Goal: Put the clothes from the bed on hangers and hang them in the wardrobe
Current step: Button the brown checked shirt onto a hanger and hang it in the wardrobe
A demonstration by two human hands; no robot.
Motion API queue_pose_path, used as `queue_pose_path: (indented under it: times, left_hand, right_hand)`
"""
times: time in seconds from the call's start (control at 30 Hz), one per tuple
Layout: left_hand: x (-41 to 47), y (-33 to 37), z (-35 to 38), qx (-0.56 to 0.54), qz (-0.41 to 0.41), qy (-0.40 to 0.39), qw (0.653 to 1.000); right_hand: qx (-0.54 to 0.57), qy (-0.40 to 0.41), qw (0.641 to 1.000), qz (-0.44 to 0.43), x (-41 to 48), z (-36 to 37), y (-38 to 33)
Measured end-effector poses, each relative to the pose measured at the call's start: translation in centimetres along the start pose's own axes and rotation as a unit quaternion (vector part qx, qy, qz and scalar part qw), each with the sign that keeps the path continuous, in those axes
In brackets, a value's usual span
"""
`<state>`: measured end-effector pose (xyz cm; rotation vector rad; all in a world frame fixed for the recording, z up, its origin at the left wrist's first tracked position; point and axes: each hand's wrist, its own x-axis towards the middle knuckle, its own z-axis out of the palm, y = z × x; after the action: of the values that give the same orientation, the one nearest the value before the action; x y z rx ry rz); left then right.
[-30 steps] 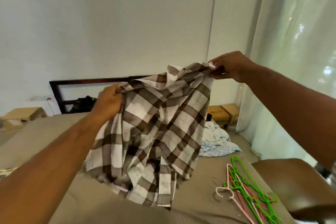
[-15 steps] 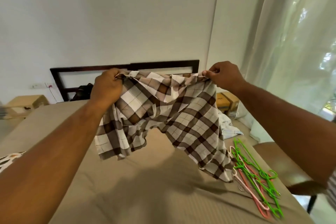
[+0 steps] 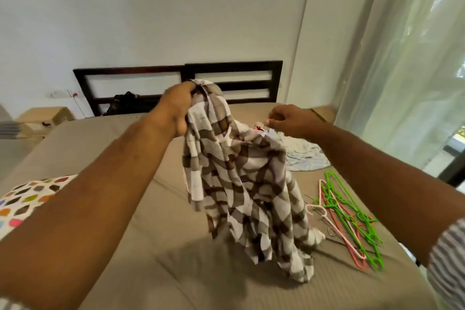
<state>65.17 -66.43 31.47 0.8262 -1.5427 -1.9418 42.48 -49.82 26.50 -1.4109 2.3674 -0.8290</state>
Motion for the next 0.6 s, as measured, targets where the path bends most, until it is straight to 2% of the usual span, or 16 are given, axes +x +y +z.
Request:
queue_pose_path:
  times: [0.1, 0.17, 0.3, 0.37, 0.43, 0.5, 0.57, 0.6]
  left_hand:
    - [-0.6, -0.1, 2.2, 0.01, 0.008, -0.036, 0.999]
    - [-1.0, 0.0, 3.1, 0.024, 0.01, -0.05, 0.998]
    - [-1.7, 1.1, 3.1, 0.044, 0.044, -0.062, 0.996]
    - [-1.7, 1.7, 1.8, 0.08, 0.08, -0.05, 0.992]
    - [-1.8, 2.3, 0.2, 0.143, 0.097, -0.02, 0.985]
    - [-1.8, 2.5, -1.6, 0.174, 0.103, 0.001, 0.979]
    - [-1.8, 2.7, -3.4, 0.278, 0.13, 0.022, 0.952]
    - [-1.8, 3.0, -4.3, 0.36, 0.145, 0.035, 0.921]
  right_hand:
    - [0.194, -0.089, 0.974, -0.078, -2.0, 1.7, -3.1]
    - [0.221, -0.117, 0.962, -0.11, -2.9, 2.9, -4.9]
    - [0.14, -0.137, 0.977, -0.082, -3.4, 5.2, -4.8]
    - [0.032, -0.144, 0.988, -0.05, -3.6, 5.5, -3.1]
    - [-0.088, -0.154, 0.984, -0.022, -3.7, 5.1, -1.2]
    - [-0.149, -0.145, 0.978, 0.016, -3.9, 4.3, 0.6]
    - [-0.215, -0.132, 0.966, 0.055, -4.1, 3.2, 1.8]
    - [-0.251, -0.123, 0.958, 0.064, -3.9, 2.6, 2.6]
